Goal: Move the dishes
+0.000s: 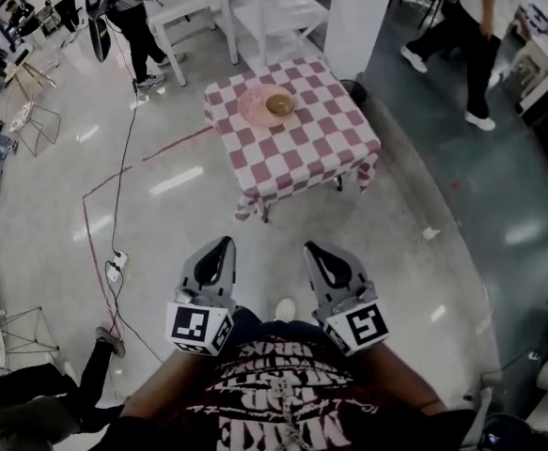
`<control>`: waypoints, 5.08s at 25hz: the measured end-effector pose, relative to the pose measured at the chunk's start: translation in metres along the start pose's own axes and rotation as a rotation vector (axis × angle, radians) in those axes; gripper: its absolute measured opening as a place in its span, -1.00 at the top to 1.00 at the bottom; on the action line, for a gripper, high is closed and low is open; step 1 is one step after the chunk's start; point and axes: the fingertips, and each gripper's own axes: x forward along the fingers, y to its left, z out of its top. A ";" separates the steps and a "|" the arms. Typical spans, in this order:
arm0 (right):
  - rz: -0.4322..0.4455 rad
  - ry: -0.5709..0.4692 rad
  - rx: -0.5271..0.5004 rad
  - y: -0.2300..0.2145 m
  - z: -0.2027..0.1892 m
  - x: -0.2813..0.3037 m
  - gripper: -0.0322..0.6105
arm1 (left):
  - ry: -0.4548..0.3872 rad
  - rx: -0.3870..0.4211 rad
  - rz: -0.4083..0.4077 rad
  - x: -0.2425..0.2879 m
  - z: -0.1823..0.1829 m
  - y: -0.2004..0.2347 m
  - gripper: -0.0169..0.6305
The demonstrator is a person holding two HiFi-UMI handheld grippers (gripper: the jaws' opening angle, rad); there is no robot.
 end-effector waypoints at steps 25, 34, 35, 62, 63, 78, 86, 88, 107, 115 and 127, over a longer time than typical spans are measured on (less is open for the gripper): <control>0.052 0.062 -0.001 -0.033 -0.003 0.137 0.79 | -0.005 -0.010 -0.051 0.118 0.017 0.094 0.87; 0.006 0.106 0.010 -0.054 0.003 0.230 0.79 | 0.026 -0.050 -0.109 0.184 0.023 0.170 0.87; -0.002 0.113 0.009 -0.058 0.002 0.240 0.79 | 0.022 -0.050 -0.118 0.192 0.025 0.177 0.87; -0.163 0.188 0.017 -0.159 -0.009 0.341 0.79 | 0.097 -0.139 -0.136 0.319 -0.008 0.261 0.87; -0.157 0.187 0.022 -0.166 -0.010 0.342 0.79 | 0.102 -0.137 -0.128 0.325 -0.009 0.261 0.87; 0.017 0.257 0.134 -0.277 -0.048 0.389 0.79 | 0.171 -0.044 0.055 0.414 0.008 0.241 0.87; 0.035 0.335 0.150 -0.307 -0.067 0.414 0.79 | 0.205 0.013 0.120 0.418 0.009 0.246 0.87; 0.046 0.353 0.159 -0.304 -0.071 0.422 0.79 | 0.210 0.012 0.121 0.420 0.007 0.252 0.87; -0.314 0.466 0.169 -0.316 -0.083 0.513 0.79 | 0.334 -0.087 -0.213 0.529 -0.051 0.337 0.87; -0.401 0.547 0.188 -0.338 -0.126 0.515 0.79 | 0.377 -0.137 -0.220 0.576 -0.097 0.363 0.87; -0.332 0.586 0.222 -0.360 -0.240 0.501 0.79 | 0.414 -0.195 -0.094 0.553 -0.188 0.357 0.87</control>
